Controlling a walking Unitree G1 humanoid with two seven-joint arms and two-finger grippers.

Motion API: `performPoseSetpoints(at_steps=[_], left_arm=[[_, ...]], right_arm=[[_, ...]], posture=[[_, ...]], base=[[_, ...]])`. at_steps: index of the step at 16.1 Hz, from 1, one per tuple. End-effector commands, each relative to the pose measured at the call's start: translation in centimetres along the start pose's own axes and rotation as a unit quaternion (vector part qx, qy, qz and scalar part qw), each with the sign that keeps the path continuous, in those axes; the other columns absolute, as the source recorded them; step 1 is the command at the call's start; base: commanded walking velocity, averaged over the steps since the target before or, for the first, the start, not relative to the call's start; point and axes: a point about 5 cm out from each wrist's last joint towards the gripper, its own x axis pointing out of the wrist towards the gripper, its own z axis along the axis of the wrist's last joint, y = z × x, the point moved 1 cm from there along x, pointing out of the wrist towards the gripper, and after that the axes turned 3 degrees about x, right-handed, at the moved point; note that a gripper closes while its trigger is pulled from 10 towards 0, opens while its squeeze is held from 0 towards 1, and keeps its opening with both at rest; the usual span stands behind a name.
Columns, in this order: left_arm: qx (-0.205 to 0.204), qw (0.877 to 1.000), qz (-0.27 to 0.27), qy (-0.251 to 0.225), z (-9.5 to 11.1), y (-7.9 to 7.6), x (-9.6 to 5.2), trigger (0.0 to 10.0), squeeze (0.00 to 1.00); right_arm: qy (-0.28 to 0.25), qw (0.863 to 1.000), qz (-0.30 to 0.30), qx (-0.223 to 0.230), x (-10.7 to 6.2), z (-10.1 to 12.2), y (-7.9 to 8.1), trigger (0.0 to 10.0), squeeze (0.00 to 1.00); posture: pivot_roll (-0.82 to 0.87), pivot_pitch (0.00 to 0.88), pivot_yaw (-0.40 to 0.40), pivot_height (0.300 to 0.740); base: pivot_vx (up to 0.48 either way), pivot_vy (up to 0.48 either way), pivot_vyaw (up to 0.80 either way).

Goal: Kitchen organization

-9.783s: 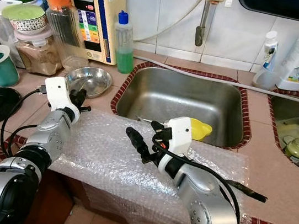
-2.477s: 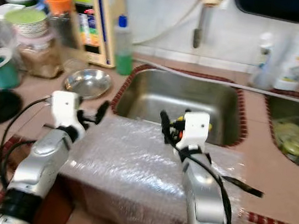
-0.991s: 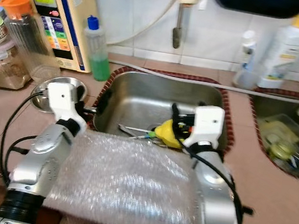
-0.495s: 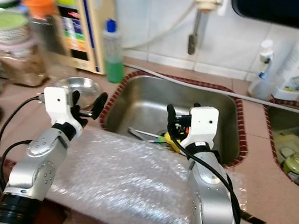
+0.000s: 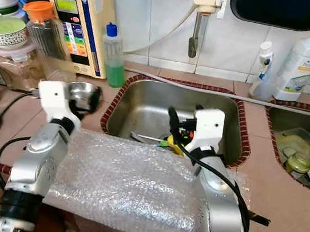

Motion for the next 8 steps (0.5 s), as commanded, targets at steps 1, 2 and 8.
performPoseSetpoints(at_steps=[1, 2, 8], left_arm=[[0.011, 1.000, 0.025, 0.003, -0.2, 0.9, 0.2, 10.0, 0.00], [0.006, 0.999, 0.046, 0.008, -0.4, 1.5, 0.4, 10.0, 0.00], [-0.063, 0.985, 0.148, 0.061, -1.5, 3.9, 2.8, 10.0, 0.00]], right_arm=[[-0.009, 1.000, 0.019, 0.005, 0.1, 0.6, 0.8, 10.0, 0.00], [-0.011, 1.000, 0.024, 0.007, 0.1, 0.8, 0.9, 10.0, 0.00], [-0.010, 0.993, 0.118, 0.027, -0.8, 1.2, 3.3, 10.0, 0.00]], posture=[[-0.04, 0.000, 0.094, 0.740], [-0.04, 0.000, 0.095, 0.740], [-0.06, 0.000, 0.097, 0.740]], base=[[0.000, 0.000, 0.00], [0.000, 0.000, 0.00], [0.000, 0.000, 0.00]])
